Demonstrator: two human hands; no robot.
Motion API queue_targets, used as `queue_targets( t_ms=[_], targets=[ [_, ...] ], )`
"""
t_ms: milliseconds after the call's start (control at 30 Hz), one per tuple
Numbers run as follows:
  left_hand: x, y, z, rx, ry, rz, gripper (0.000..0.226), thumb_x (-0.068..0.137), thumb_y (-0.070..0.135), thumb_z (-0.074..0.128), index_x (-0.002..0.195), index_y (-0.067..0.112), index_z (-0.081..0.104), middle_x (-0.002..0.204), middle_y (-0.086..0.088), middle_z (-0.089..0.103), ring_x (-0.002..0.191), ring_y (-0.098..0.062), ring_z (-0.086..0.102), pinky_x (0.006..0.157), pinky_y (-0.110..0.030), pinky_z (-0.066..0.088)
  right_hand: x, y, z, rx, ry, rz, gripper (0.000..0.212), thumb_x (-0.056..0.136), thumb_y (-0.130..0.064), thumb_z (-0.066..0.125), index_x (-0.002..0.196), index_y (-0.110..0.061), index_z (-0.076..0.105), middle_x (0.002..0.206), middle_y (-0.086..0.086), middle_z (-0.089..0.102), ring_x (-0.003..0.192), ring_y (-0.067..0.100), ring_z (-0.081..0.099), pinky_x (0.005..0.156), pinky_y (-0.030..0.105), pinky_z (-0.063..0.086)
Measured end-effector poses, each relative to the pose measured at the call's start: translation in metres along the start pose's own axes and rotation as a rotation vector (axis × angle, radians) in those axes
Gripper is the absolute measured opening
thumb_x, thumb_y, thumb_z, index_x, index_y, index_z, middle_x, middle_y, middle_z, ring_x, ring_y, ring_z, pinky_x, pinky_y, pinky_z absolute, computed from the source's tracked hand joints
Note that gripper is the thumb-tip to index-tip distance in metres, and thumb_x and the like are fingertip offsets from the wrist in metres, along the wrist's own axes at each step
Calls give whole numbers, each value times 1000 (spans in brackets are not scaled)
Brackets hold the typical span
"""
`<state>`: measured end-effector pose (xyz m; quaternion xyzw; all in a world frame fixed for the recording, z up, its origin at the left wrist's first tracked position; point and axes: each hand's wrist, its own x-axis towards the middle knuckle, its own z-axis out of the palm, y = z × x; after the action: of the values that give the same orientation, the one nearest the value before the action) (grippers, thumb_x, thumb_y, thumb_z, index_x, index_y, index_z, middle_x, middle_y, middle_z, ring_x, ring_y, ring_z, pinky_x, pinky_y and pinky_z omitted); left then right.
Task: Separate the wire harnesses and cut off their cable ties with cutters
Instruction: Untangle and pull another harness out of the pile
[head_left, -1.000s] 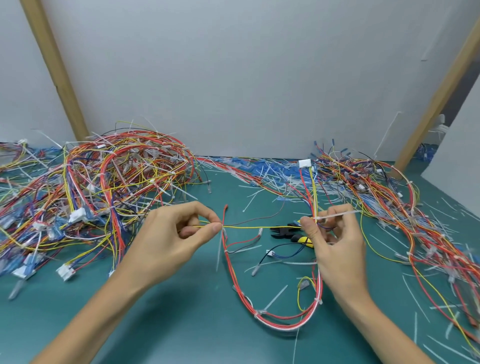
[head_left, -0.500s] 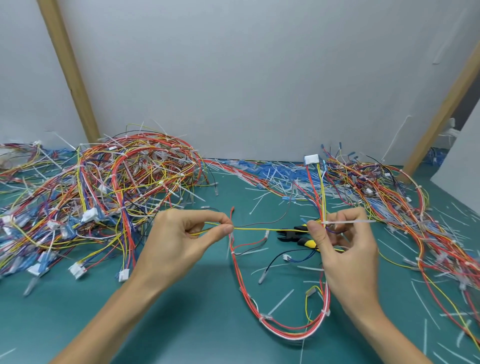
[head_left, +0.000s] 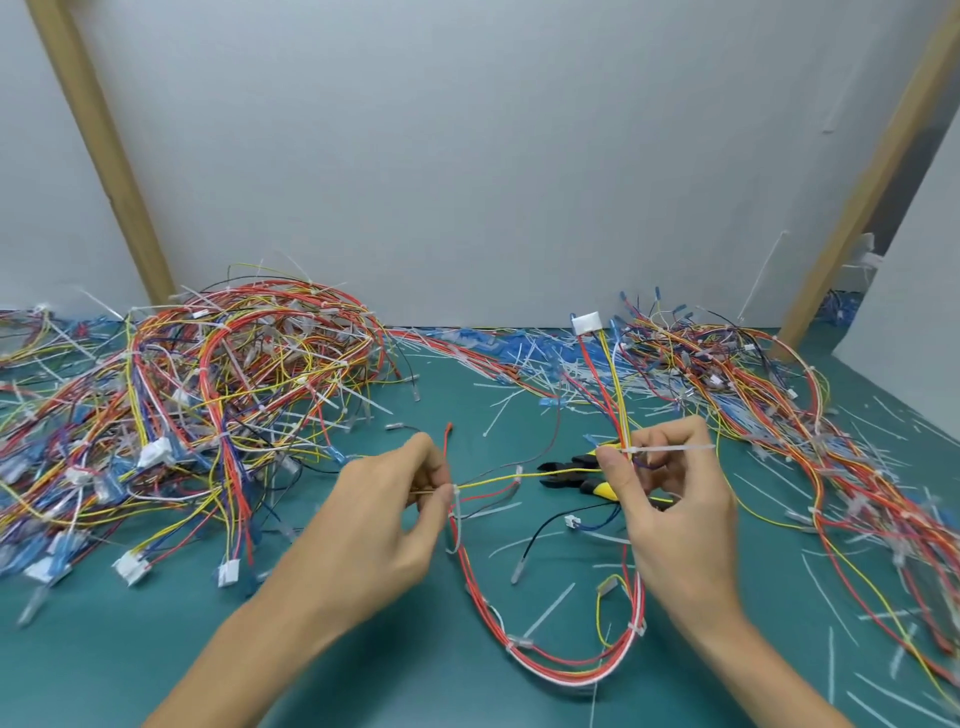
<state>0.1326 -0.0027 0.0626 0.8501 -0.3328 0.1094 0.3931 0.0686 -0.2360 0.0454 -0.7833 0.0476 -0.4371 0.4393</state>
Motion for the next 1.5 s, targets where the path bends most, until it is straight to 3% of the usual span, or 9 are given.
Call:
queue_targets(
  t_ms=[133, 267, 600, 733, 933, 1100, 1200, 1300, 1500],
  targets=[
    [1, 1, -8, -64, 44, -26, 18, 88, 13, 70, 77, 23, 61, 59, 3, 53, 53, -8, 48, 57, -20, 45, 0, 2, 0, 1, -16, 18, 25, 83, -38, 73, 85, -34, 49, 79, -7, 59, 65, 20, 56, 65, 47, 55],
    [1, 6, -8, -97, 100, -16, 22, 83, 26, 79, 69, 22, 63, 48, 7, 35, 45, -8, 30, 48, -13, 26, -1, 1, 2, 12, -27, 8, 24, 83, -40, 72, 84, -34, 49, 79, -7, 60, 63, 18, 56, 62, 35, 50],
    [1, 8, -6, -260, 185, -76, 23, 67, 47, 78, 63, 26, 72, 45, 8, 24, 46, -9, 20, 47, -16, 15, -1, -3, 0, 9, -24, 12, 25, 82, -41, 73, 85, -31, 51, 79, -6, 59, 62, 18, 54, 58, 28, 48],
    [2, 8, -3, -262, 114, -76, 13, 79, 38, 76, 74, 26, 75, 46, 11, 35, 46, -7, 30, 48, -14, 21, 1, -2, -1, -76, -7, -15, 30, 85, -32, 76, 85, -30, 46, 84, -10, 57, 68, 17, 54, 59, 13, 43],
    [3, -1, -10, -328, -166, -124, 17, 98, 11, 61, 89, 16, 75, 78, 8, 76, 75, -8, 73, 75, -21, 56, 7, 2, -6, -310, 2, -53, 37, 84, -38, 75, 91, -34, 39, 85, -15, 50, 77, 22, 49, 71, 41, 42],
    [2, -2, -9, -184, -298, -117, 8, 90, 23, 73, 91, 25, 81, 78, 14, 76, 77, -1, 72, 76, -14, 53, 10, -7, -11, -696, 17, -332, 38, 83, -45, 78, 105, -20, 58, 118, 3, 54, 108, 33, 48, 90, 41, 33],
    [4, -1, -10, -161, -335, -134, 6, 86, 20, 78, 85, 25, 80, 68, 11, 74, 68, -3, 71, 73, -17, 54, -5, -22, 3, -642, -229, -629, 31, 91, -47, 66, 115, -28, 65, 138, -3, 55, 129, 28, 47, 103, 38, 28],
    [4, 0, -10, -132, -378, -140, 9, 86, 16, 77, 79, 23, 77, 68, 11, 74, 67, -5, 71, 73, -19, 54, -19, -27, 24, -561, -534, -697, 28, 92, -49, 58, 108, -30, 70, 108, -14, 71, 112, 15, 63, 98, 38, 35],
    [-1, 5, -6, -46, -364, -259, 19, 89, 19, 71, 73, 28, 67, 69, 22, 71, 63, 4, 68, 77, -28, 50, -20, -20, 26, -462, -545, -623, 16, 90, -41, 65, 80, -28, 67, 71, -15, 63, 71, 13, 55, 80, 40, 41]
  ],
)
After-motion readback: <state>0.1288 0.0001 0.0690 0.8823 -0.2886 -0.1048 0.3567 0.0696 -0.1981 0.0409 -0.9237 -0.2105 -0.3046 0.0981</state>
